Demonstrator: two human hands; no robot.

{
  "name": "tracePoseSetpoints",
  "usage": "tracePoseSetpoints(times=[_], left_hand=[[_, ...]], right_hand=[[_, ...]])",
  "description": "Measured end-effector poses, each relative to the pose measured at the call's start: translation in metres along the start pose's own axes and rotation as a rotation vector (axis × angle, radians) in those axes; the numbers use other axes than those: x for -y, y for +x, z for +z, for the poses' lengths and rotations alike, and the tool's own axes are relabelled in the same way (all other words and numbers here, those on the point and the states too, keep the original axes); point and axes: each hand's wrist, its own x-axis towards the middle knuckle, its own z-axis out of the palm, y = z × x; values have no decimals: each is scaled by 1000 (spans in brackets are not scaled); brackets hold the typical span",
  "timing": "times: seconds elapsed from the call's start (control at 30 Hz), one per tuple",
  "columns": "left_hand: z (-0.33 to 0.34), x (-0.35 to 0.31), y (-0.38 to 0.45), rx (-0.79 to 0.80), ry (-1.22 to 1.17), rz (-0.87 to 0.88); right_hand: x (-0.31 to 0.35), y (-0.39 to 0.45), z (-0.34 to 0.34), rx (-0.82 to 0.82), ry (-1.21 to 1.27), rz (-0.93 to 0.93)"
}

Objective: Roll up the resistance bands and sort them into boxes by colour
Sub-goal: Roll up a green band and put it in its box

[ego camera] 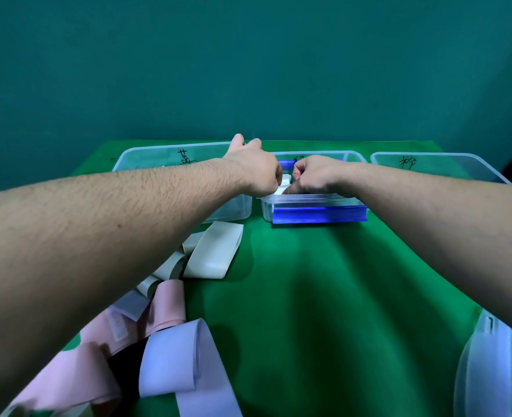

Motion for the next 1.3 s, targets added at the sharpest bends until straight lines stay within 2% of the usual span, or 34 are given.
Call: tracePoseSetpoints(times=[0.23, 0.47, 0.63, 1.03, 1.3], left_hand=[[-2, -1, -1, 9, 13, -5], [-4, -3, 0, 33, 17, -15], [-4, -3, 1, 51, 25, -26], [-4, -4, 1, 62, 46, -35], [-1, -7, 7, 100, 81, -42]], right_hand=[[6, -3, 1, 57, -177, 19], [5, -1, 1, 57, -141, 55], [-2, -1, 2, 18, -34, -45], [2, -2, -7, 50, -273, -128], [-1, 3, -8, 66, -313, -184]])
